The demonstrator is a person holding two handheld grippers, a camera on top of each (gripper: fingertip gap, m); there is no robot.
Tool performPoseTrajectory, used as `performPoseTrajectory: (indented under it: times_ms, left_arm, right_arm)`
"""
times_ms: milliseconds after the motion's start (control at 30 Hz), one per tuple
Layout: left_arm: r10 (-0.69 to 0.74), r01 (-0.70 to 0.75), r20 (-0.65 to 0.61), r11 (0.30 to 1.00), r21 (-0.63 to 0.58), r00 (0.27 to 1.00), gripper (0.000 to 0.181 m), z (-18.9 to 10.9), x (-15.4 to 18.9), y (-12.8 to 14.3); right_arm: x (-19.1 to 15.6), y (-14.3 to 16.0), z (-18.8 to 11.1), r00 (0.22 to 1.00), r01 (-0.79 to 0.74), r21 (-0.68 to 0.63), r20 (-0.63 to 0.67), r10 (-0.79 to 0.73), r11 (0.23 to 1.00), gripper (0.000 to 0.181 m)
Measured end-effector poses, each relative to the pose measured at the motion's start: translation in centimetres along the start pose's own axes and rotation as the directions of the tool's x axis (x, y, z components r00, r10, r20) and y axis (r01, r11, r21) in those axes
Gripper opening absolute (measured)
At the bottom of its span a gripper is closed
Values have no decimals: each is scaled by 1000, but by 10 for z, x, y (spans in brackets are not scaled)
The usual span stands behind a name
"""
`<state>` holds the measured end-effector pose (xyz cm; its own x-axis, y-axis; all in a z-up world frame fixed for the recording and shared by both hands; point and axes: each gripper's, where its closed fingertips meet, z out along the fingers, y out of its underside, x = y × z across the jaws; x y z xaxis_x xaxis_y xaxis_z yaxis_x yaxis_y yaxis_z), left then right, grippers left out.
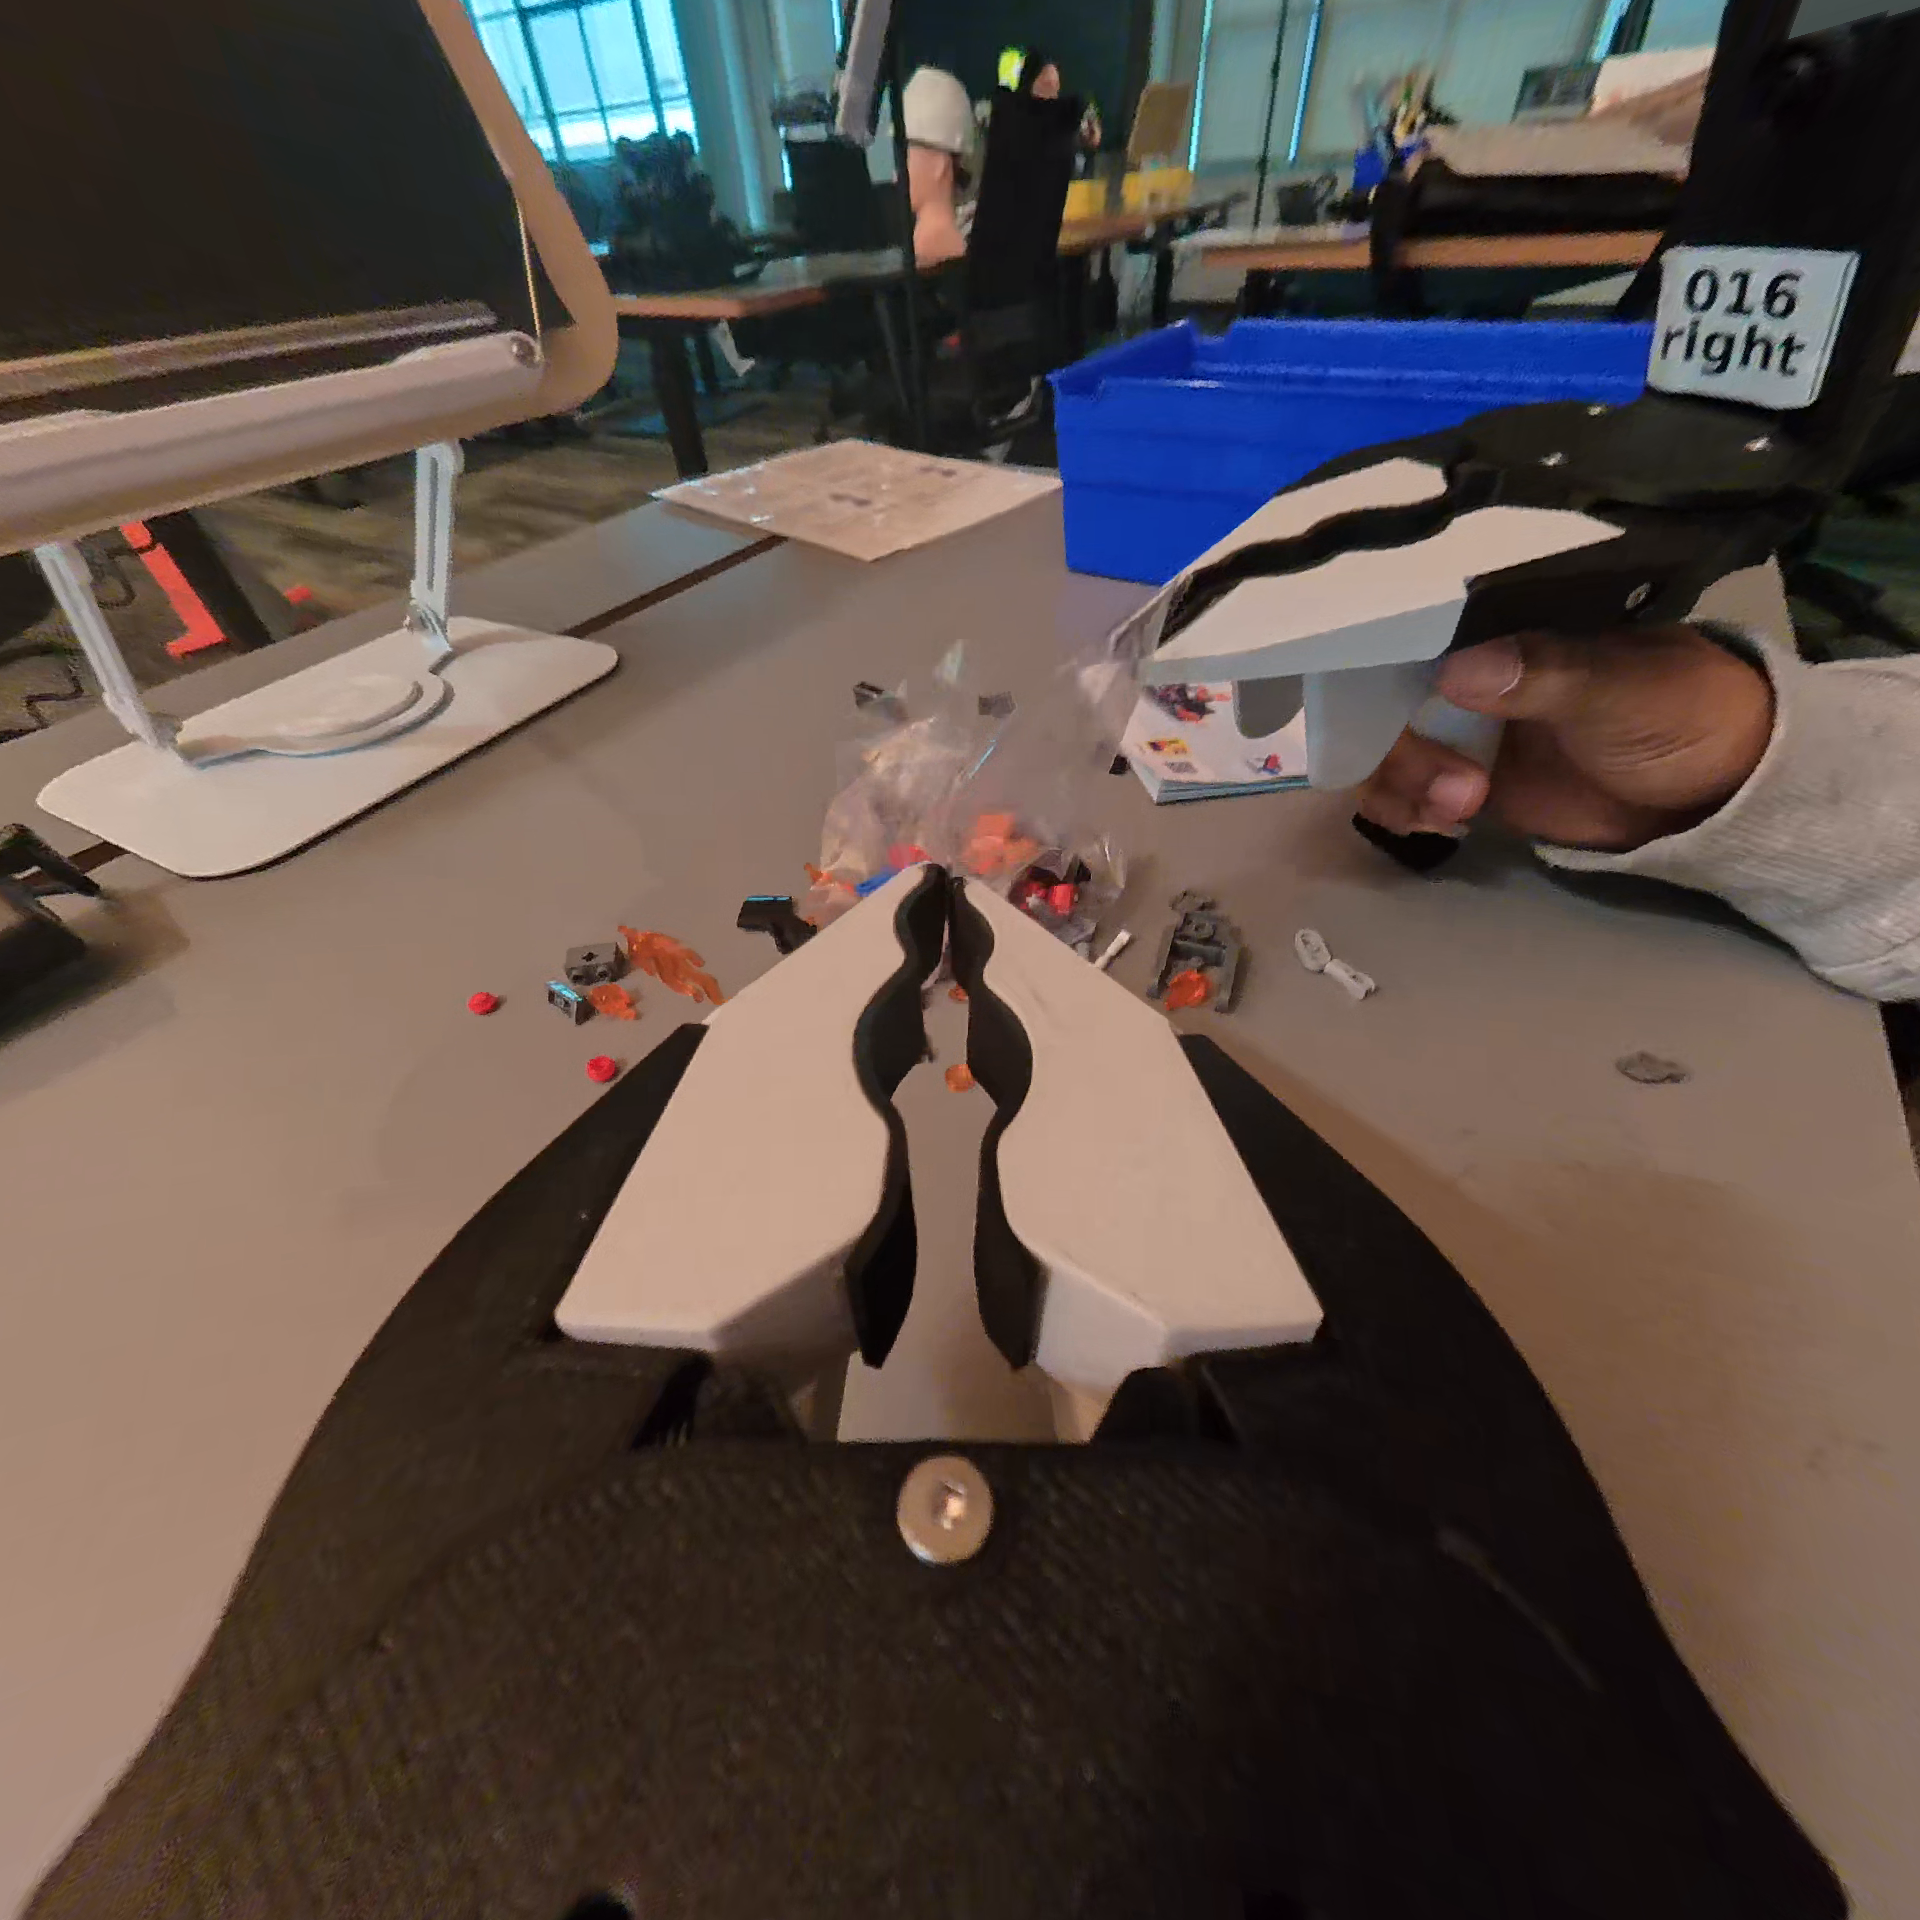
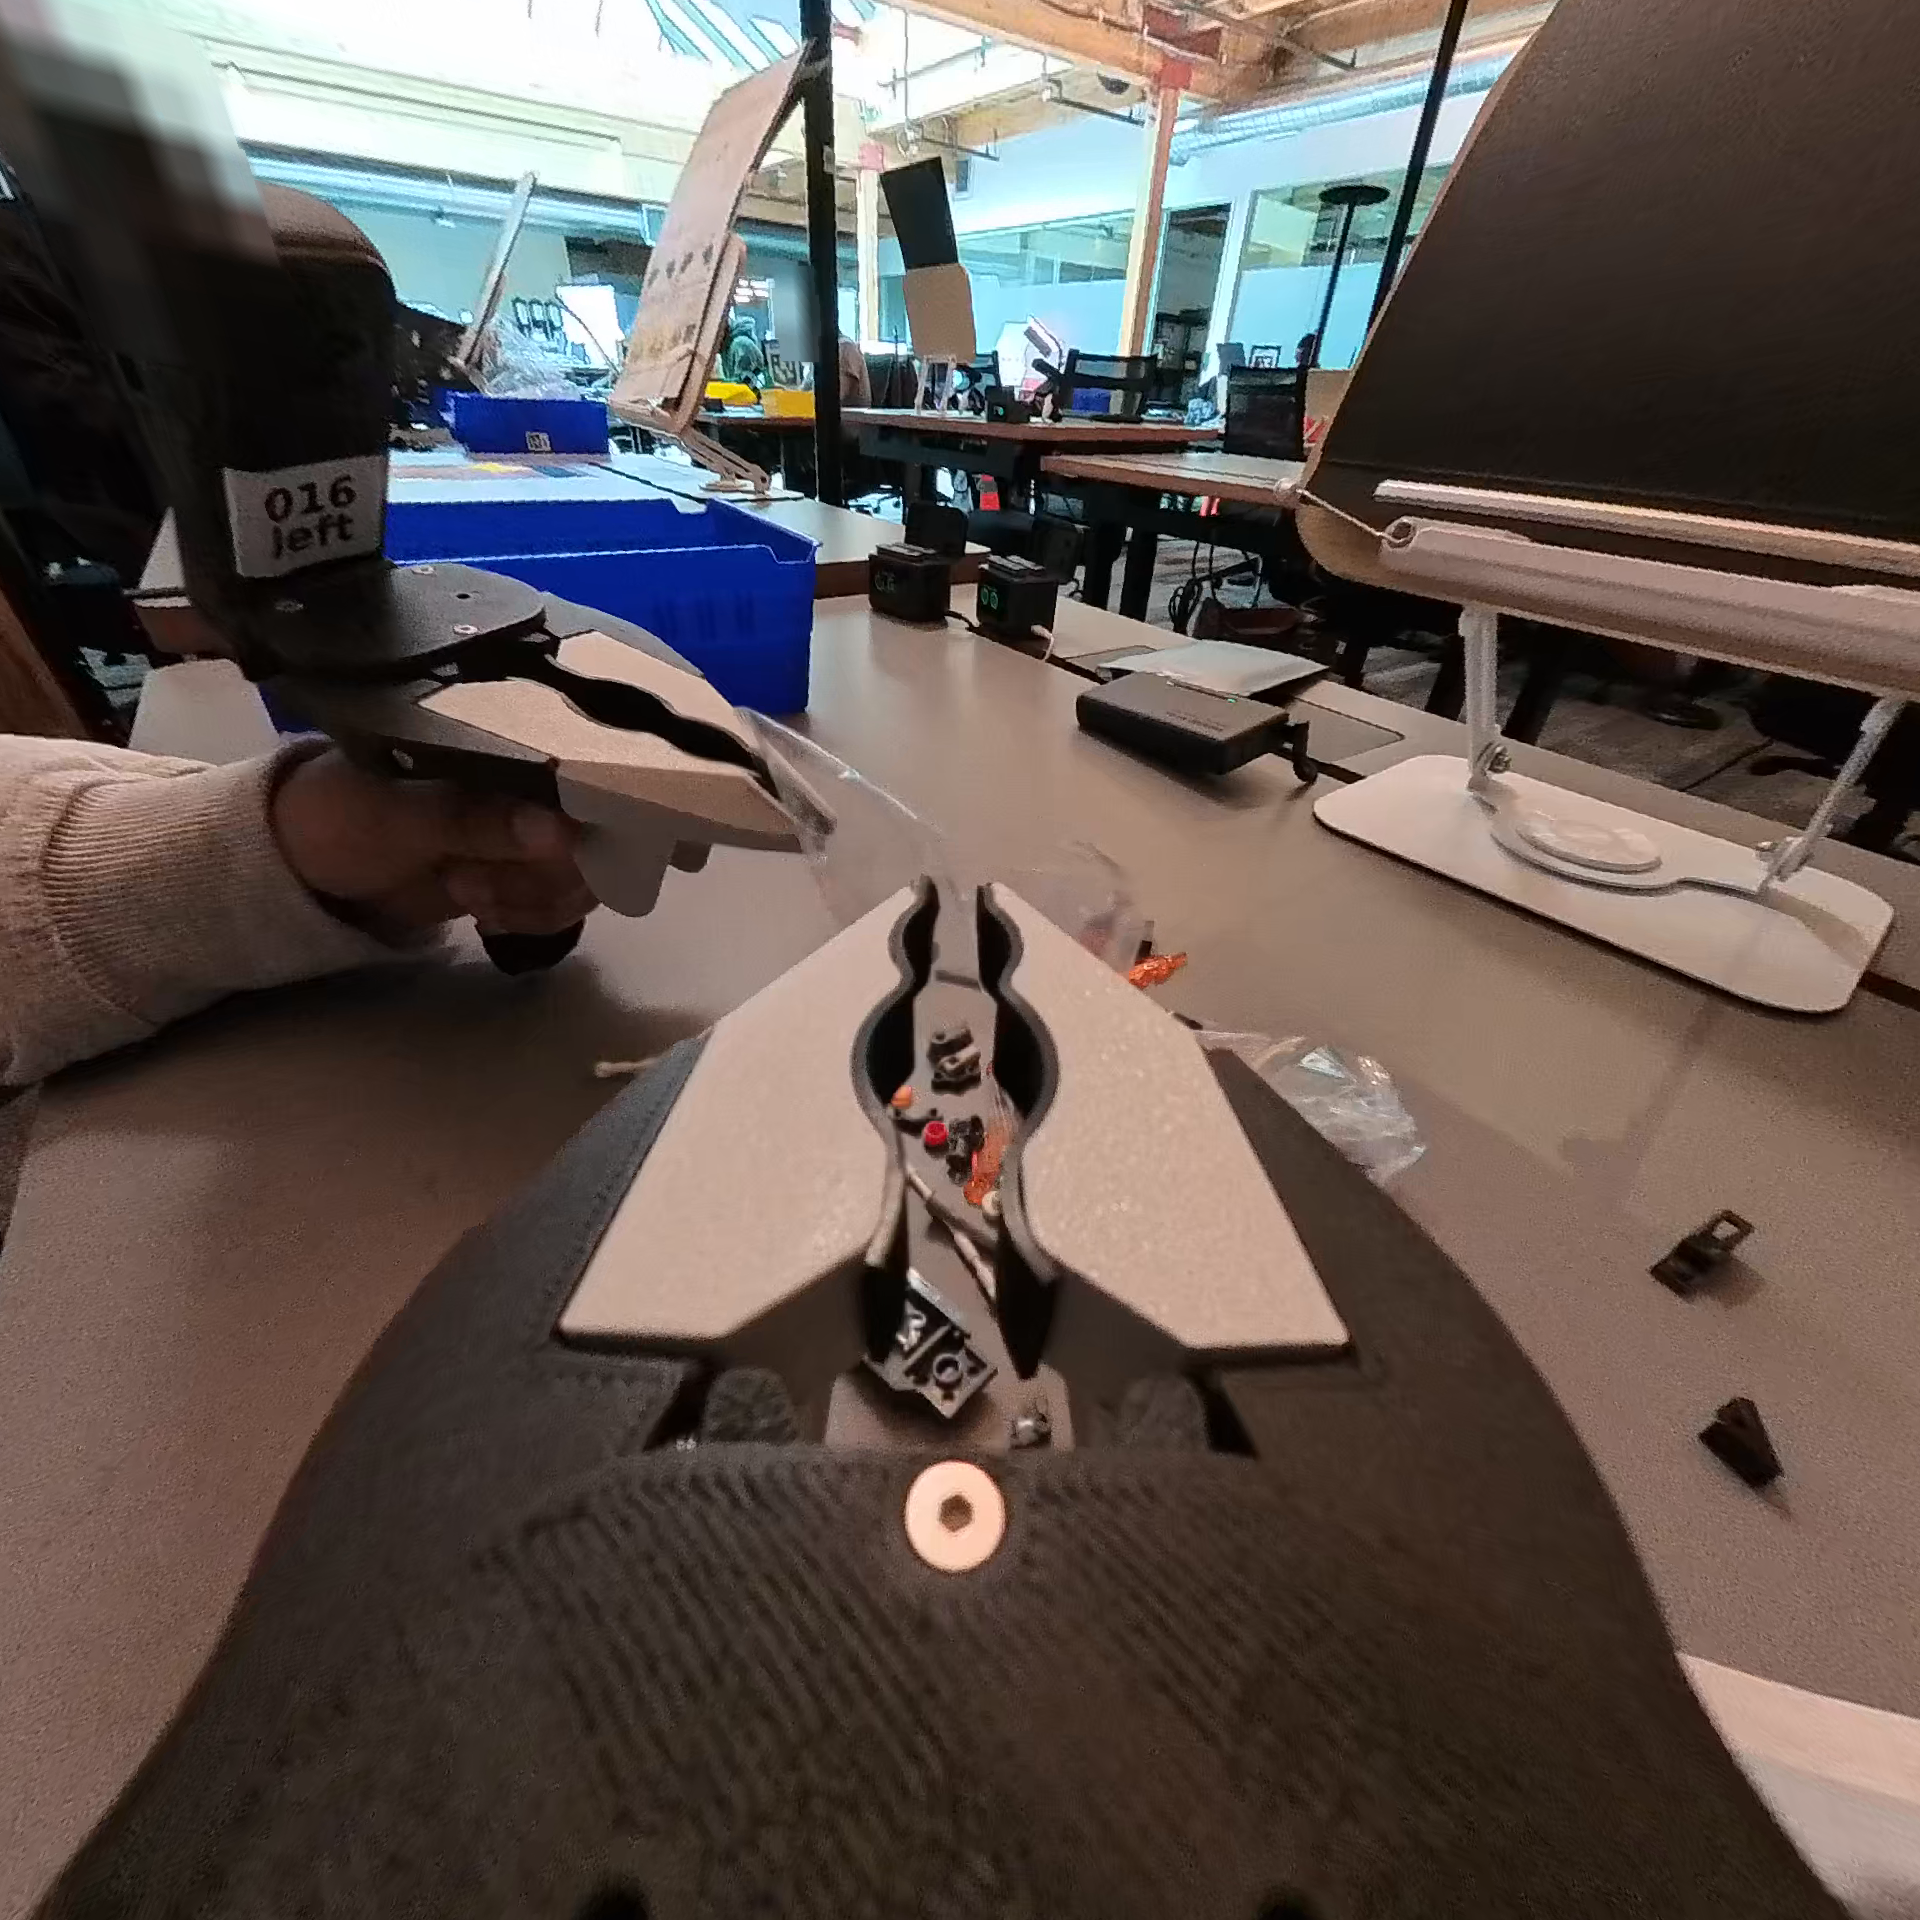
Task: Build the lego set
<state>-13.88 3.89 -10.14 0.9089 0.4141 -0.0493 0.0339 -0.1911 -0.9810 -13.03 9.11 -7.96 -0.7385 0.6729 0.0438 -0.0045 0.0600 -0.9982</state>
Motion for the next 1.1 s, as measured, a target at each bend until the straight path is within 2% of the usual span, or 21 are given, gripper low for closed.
performPoseTrajectory:
  times_ms: [400, 633, 900, 1100]
  left_arm:
    - [-133, 136, -43, 988, 70, 990, 0, -7, -8, -8]
    - [-286, 299, -125, 949, 105, 950, 0, -11, -12, -13]
    - [-353, 365, -133, 928, 77, 926, 0, -10, -17, -8]
    - [-404, 418, -120, 901, 121, 907, 0, -16, -29, -12]
  right_arm:
    - [8, -3, -2, 999, -23, 20, -36, 23, 1000, 19]
    - [6, -2, -2, 999, -27, 16, -26, 27, 1000, 25]
    - [6, 1, 0, 999, -20, 2, -30, 20, 1000, 28]
    - [10, -2, -3, 998, -34, 21, -45, 35, 999, 28]
